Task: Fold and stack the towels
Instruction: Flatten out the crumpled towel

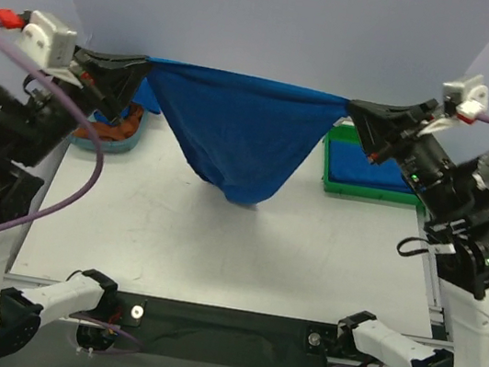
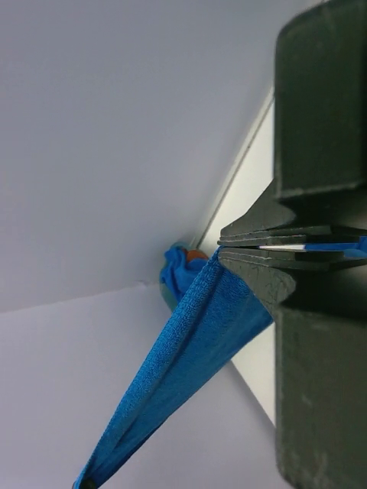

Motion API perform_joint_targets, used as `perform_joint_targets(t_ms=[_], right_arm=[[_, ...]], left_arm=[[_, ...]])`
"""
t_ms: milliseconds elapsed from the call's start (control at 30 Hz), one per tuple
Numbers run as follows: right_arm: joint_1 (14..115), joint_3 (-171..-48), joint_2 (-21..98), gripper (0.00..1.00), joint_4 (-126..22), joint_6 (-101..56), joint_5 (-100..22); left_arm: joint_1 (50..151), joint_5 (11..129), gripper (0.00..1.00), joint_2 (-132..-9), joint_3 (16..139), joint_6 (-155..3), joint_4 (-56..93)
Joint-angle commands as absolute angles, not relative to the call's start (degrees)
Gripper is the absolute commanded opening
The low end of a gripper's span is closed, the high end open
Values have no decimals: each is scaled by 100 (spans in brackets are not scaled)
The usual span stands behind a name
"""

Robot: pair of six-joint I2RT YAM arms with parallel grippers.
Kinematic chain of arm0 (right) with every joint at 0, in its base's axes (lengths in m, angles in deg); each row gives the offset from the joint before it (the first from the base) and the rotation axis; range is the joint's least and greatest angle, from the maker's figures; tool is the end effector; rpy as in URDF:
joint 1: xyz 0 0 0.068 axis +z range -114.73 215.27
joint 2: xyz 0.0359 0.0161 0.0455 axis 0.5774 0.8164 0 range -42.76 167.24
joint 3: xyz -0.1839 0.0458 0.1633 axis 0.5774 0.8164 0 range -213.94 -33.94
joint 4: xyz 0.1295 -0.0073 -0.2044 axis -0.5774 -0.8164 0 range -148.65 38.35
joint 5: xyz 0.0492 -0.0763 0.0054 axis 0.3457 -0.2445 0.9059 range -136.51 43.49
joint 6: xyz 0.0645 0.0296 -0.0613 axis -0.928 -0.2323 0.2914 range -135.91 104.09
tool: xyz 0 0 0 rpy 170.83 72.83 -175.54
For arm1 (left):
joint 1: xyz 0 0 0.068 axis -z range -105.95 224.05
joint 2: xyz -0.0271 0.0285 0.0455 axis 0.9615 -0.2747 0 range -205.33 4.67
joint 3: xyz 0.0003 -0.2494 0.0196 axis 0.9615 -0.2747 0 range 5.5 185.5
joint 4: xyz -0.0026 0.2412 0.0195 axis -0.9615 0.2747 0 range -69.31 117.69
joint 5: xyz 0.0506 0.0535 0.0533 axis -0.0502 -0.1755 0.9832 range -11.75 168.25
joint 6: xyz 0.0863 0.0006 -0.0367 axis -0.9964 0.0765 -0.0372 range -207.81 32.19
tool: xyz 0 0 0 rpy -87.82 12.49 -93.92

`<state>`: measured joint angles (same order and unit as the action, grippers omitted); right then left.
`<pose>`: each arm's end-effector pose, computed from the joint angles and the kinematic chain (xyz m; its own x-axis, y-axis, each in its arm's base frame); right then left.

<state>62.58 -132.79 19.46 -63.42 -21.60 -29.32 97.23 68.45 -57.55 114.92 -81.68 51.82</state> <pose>0.1595 0.1106 0.5734 0.3046 0.2639 -0.9152 -0.7102 0.7032 -0.0337 0.1481 -0.0792 0.5750 0.1955 -0.1981 -0.9605 0.5622 0.8251 -0.0557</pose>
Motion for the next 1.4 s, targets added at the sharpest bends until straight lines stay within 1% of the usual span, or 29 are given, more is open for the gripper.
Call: perform_joint_targets(t_ms=[0,267,433,567,600,733,833,867,933,967,1033,1067,1100,1167,1267,1367], right_arm=[[6216,-13597,1640,0,-6149,-2030,-2630],[6216,-14239,1498,0,-6167,-2057,-2463],[6216,-14897,1884,0,-6141,-2065,-2524],[6208,-15355,2394,0,-6141,-1925,-2770],[6216,-15434,2612,0,-6141,-1881,-2866],[6085,-15356,3211,0,-6149,-1653,-3411],[5796,-15129,3826,0,-6132,-1670,-3456],[5707,-15049,3975,0,-6062,-1687,-3447],[5480,-14716,4468,0,-5895,-1679,-3421],[5408,-14592,4643,0,-5633,-1679,-3394],[5259,-14460,5171,0,-5377,-1653,-3254],[5163,-14433,5364,0,-5211,-1644,-3201],[5118,-14450,5731,0,-5035,-1496,-3131],[5022,-14520,6076,0,-4789,-1389,-3104],[4855,-14722,6830,0,-4551,-1380,-2876],[4731,-14863,7202,0,-4358,-1363,-2613]], left_arm=[[9734,6183,0,-5431,11572,-8262,4452],[9726,5751,0,-5254,11887,-8060,4029],[9734,5724,0,-5553,12204,-7867,3835],[9734,6093,0,-6088,12266,-7849,3818],[9734,6398,0,-6177,12240,-7849,3818],[9717,7112,0,-6695,11793,-8086,3818],[9629,7613,0,-7187,11353,-8332,3634],[9568,7701,0,-7449,10969,-8402,3529],[9384,7981,0,-7758,10624,-8438,3160],[9296,8018,0,-8160,10405,-8412,3063],[9129,8071,0,-8636,10358,-8307,2816],[8971,8063,0,-9134,10384,-8184,2764],[8900,8019,0,-9366,10507,-8148,2711],[8768,8036,0,-10032,10700,-8078,2675],[8654,7983,0,-10736,11166,-8016,2605],[8583,7869,0,-11299,11640,-7946,2552]])
